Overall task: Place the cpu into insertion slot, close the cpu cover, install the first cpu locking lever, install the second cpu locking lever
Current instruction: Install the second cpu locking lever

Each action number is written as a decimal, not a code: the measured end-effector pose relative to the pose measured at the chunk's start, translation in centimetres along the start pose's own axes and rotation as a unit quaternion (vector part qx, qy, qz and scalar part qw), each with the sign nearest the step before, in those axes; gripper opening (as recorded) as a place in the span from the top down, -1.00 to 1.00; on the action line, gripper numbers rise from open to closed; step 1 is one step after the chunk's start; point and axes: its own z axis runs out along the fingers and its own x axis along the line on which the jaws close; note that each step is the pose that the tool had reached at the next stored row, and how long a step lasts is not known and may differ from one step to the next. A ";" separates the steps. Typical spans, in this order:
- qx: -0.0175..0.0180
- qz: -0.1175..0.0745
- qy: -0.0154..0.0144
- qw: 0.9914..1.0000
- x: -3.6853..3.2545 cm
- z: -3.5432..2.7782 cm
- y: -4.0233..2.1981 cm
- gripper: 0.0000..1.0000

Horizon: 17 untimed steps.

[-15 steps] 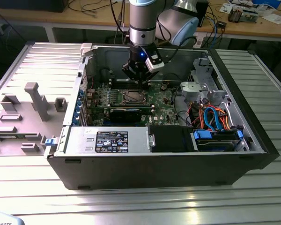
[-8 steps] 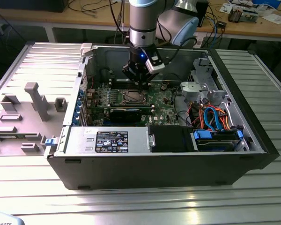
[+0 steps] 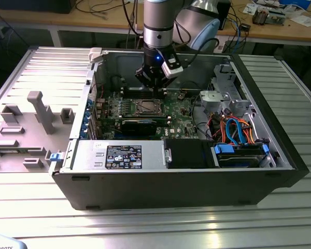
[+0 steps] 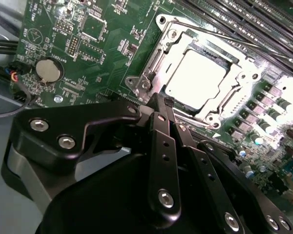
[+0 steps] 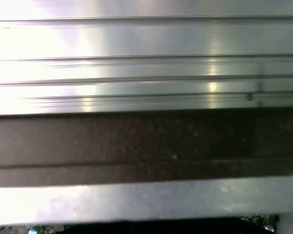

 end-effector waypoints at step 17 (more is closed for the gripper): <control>-0.001 0.000 0.000 1.000 -0.06 -0.79 -1.15 0.79</control>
